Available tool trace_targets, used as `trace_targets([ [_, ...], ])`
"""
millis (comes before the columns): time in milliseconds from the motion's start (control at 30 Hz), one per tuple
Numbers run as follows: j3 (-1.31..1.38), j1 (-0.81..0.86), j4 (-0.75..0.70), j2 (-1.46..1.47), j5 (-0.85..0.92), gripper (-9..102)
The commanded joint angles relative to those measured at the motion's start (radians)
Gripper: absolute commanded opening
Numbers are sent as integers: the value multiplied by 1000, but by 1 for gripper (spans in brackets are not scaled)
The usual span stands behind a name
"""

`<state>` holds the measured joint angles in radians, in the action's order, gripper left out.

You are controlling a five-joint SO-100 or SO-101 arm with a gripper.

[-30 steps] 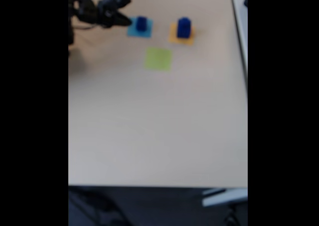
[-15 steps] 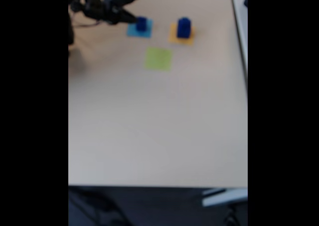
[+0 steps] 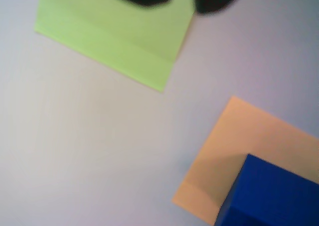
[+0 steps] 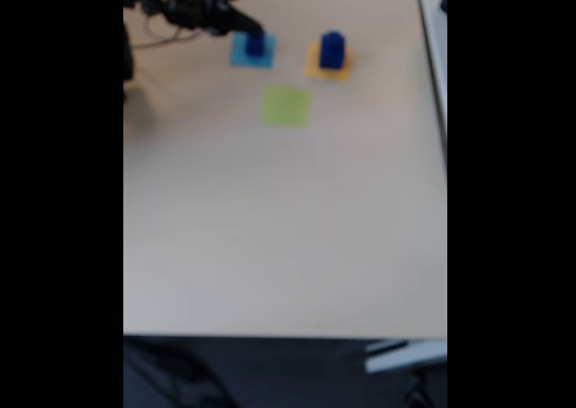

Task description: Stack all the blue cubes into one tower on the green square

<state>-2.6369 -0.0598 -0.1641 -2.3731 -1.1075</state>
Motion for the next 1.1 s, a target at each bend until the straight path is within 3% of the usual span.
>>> trace_targets([
  [0, 118, 12, 23, 38, 32, 0],
  [633, 195, 5, 15, 109, 81, 0],
  [1067, 198, -6, -51, 104, 60, 8],
])
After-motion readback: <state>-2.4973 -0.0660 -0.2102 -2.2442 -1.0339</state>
